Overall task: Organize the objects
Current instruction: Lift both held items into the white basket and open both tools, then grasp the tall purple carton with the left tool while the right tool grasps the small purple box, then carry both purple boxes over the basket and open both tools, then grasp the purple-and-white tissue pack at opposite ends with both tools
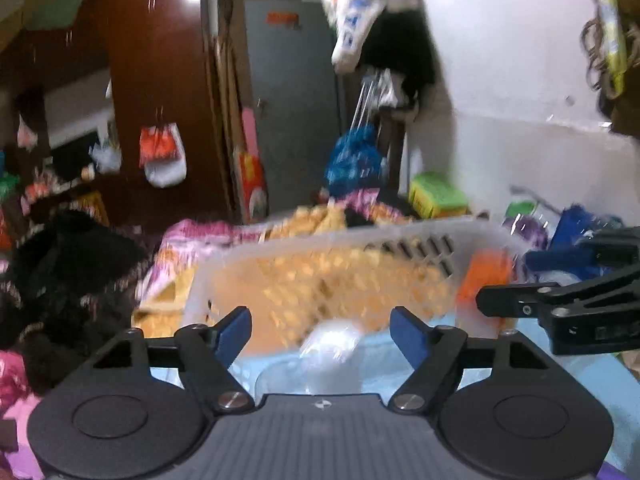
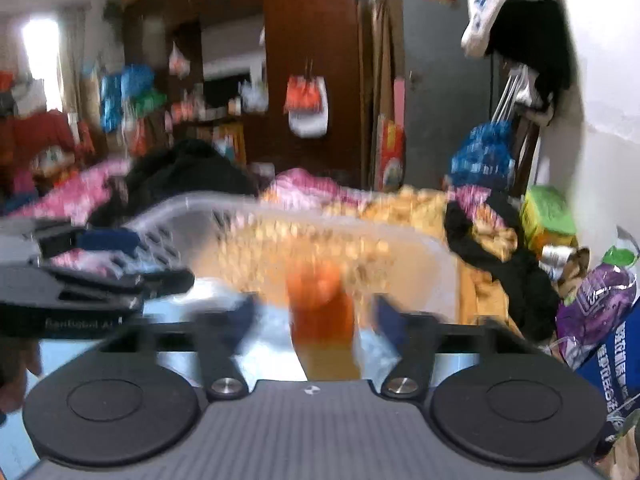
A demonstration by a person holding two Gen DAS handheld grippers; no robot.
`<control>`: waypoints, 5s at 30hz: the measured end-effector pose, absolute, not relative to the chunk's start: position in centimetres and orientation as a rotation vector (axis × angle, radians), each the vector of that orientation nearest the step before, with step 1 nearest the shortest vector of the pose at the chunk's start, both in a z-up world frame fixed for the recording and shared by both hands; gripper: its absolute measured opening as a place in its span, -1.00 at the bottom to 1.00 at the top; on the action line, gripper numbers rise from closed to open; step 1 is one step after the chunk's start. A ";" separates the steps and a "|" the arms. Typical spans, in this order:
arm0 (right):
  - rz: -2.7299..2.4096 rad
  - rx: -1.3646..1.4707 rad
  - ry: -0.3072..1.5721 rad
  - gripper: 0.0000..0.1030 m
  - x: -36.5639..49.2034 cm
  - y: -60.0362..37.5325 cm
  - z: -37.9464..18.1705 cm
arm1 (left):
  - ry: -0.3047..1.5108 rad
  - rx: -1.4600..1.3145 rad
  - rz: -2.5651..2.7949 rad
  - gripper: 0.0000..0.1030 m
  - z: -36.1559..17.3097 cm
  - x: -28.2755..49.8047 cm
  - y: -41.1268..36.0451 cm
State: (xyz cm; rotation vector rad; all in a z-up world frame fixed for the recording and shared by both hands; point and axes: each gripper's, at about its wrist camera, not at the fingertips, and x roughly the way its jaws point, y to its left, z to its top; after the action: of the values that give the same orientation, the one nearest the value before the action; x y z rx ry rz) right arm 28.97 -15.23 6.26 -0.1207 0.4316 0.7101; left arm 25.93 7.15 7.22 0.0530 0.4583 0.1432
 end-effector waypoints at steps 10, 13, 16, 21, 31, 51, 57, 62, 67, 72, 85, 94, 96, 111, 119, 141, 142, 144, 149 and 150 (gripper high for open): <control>0.737 0.030 0.421 1.00 22.7 -28.2 -0.1 | 0.283 0.056 0.108 0.66 4.4 12.1 6.4; 0.760 0.042 0.472 1.00 22.0 -29.0 -2.9 | 0.253 0.010 0.104 0.67 2.5 8.7 6.9; 0.795 0.012 0.487 0.93 22.4 -27.9 -3.2 | 0.234 -0.026 0.123 0.67 1.4 7.5 7.6; 0.856 -0.005 0.524 0.53 23.4 -26.6 -3.7 | 0.298 -0.024 0.098 0.67 0.0 9.5 8.4; 0.869 -0.010 0.517 0.10 21.9 -27.0 -5.4 | 0.372 -0.053 0.105 0.67 -2.5 10.5 9.9; 0.856 0.015 0.464 -0.19 21.8 -27.4 -5.2 | 0.422 -0.042 0.144 0.07 -3.4 11.1 9.7; 0.799 0.060 0.396 -0.19 21.4 -28.2 -5.1 | 0.390 -0.037 0.147 0.07 -3.2 10.8 9.6; 0.774 0.085 0.350 -0.18 21.1 -28.6 -5.1 | 0.360 -0.038 0.141 0.07 -3.1 10.6 9.6; 0.749 0.107 0.314 -0.18 20.9 -28.9 -5.0 | 0.316 -0.027 0.153 0.07 -3.0 10.1 9.4; 0.735 0.121 0.301 -0.19 20.7 -28.9 -5.0 | 0.303 -0.016 0.159 0.07 -3.0 10.1 9.2; 0.723 0.047 0.161 -0.18 19.0 -28.3 2.1 | 0.153 -0.045 0.094 0.07 3.7 8.4 8.5; 0.734 -0.058 0.173 -0.18 23.0 -21.0 7.1 | 0.229 -0.022 0.053 0.07 10.6 17.0 7.0; 0.725 -0.081 0.231 -0.18 25.0 -19.3 6.9 | 0.292 -0.030 0.064 0.07 10.6 20.0 7.0; 0.695 -0.127 0.479 -0.18 30.0 -16.2 4.6 | 0.514 -0.054 0.120 0.07 7.4 27.7 9.3; 0.696 -0.134 0.489 -0.18 30.5 -16.0 4.7 | 0.520 -0.067 0.120 0.07 6.8 27.8 9.4; 0.823 0.265 0.368 1.00 18.6 -32.0 -5.2 | 0.181 -0.082 -0.019 0.82 0.6 9.0 7.6; 0.827 0.268 0.371 1.00 18.6 -32.1 -5.5 | 0.166 -0.090 -0.035 0.82 0.1 8.4 7.7; 0.836 0.250 0.377 1.00 18.9 -31.7 -5.2 | 0.163 -0.075 -0.057 0.82 -0.5 8.1 7.5; 0.873 0.223 0.298 1.00 17.4 -30.3 -5.0 | 0.150 -0.051 -0.101 0.82 -1.0 8.7 6.8; 0.885 0.223 0.295 1.00 17.3 -30.0 -5.0 | 0.151 -0.044 -0.118 0.82 -1.2 8.7 6.5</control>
State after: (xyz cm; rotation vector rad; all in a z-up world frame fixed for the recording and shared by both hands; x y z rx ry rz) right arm 17.28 -29.99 -4.98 0.2228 0.2953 0.8851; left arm 8.75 6.55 -1.15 -0.0442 0.1513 -0.1176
